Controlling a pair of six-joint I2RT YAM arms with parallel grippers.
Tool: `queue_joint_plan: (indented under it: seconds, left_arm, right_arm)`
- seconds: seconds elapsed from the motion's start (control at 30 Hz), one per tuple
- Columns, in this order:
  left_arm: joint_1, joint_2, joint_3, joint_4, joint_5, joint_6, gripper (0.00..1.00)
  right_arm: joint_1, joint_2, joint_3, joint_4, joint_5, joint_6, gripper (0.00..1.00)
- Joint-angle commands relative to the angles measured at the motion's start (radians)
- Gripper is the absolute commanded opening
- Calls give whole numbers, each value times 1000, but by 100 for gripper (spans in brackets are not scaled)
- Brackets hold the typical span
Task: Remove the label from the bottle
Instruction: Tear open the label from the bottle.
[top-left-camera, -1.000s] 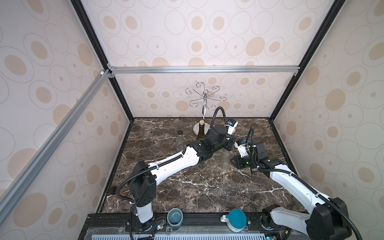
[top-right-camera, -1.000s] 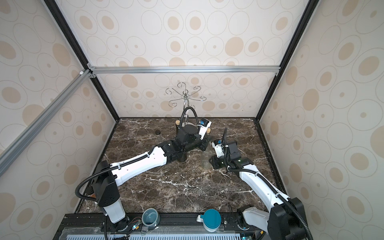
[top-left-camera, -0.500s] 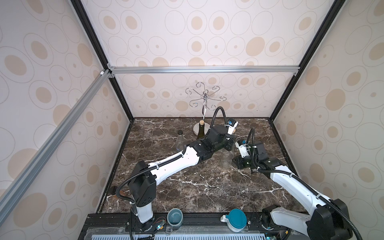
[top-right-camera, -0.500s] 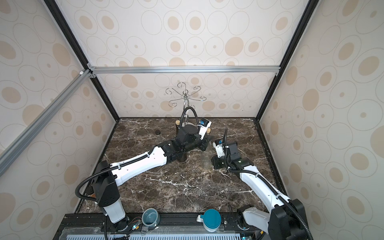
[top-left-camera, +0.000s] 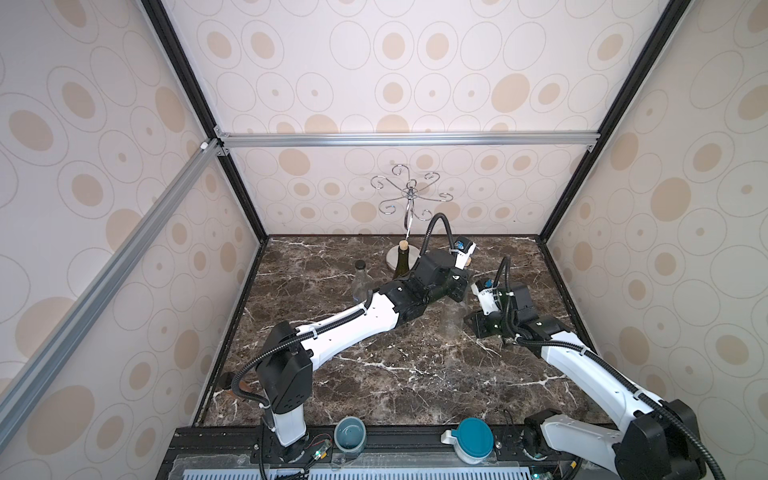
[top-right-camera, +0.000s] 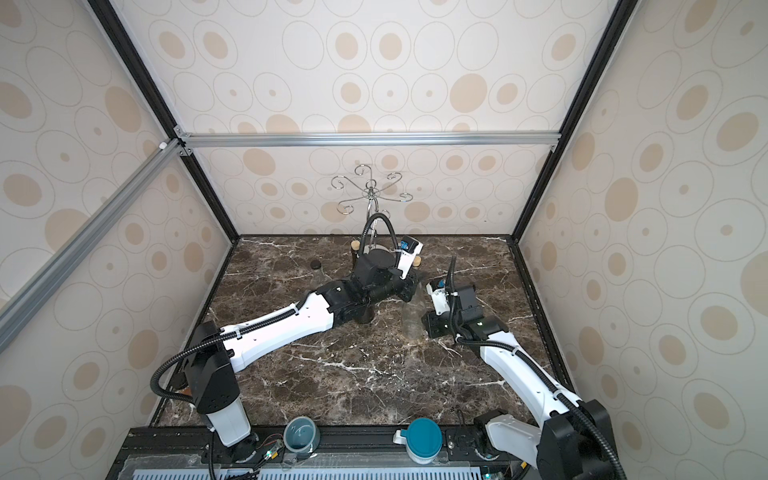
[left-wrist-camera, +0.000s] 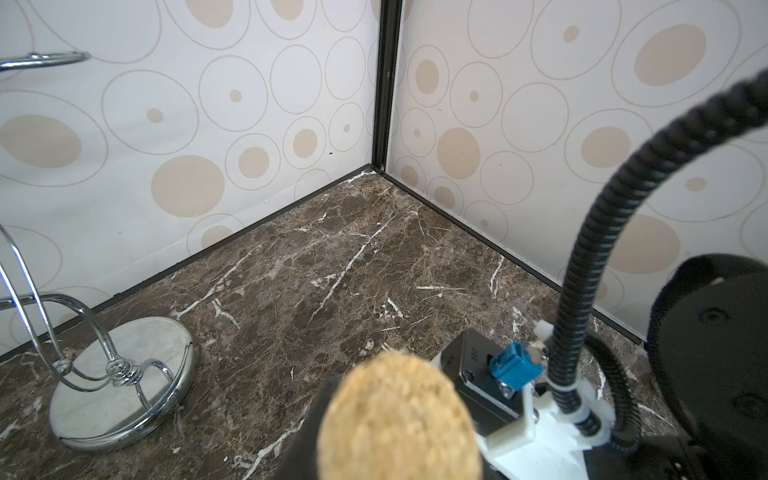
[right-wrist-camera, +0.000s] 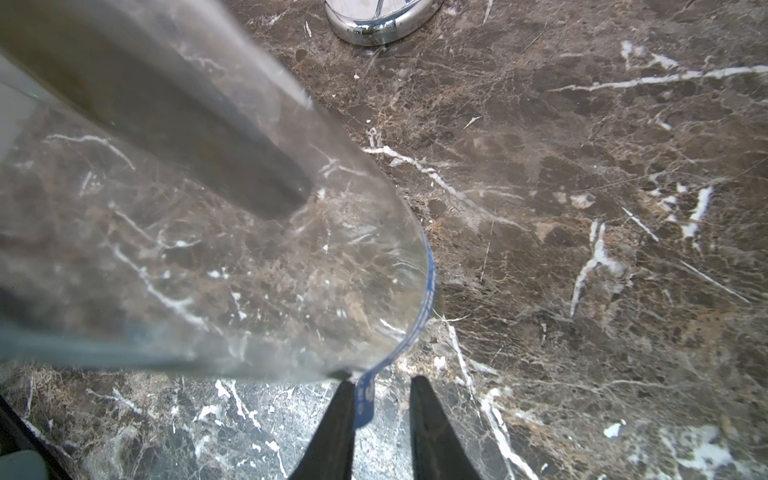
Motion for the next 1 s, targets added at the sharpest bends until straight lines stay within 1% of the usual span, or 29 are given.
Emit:
queue_joint_plan:
  seconds: [0.0,0.37,0.57,0.67,0.7,0.97]
  left_arm:
    - [-11,29,1,-100,21,-24,16]
    - [-11,31,6,-103,20,-22,16]
    - [-10,30,8,-106,20,-18,16]
    - [-12,30,8,-108,20,-17,16]
    - [-12,29,9,-108,20,-18,16]
    - [-11,27,9,-111,17,-12,16]
  right_arm:
    - [-2,-10,-8,39,0,0,22]
    - [-3,-16,-13,39,11,3,0]
    - [-13,-18,-15,33,-9,-7,0]
    - [-35,-13,-21,46,-52,7,0]
    - [-63,-11,-24,53,-69,10,0]
    - [-121,6,-30,73,-151,14,0]
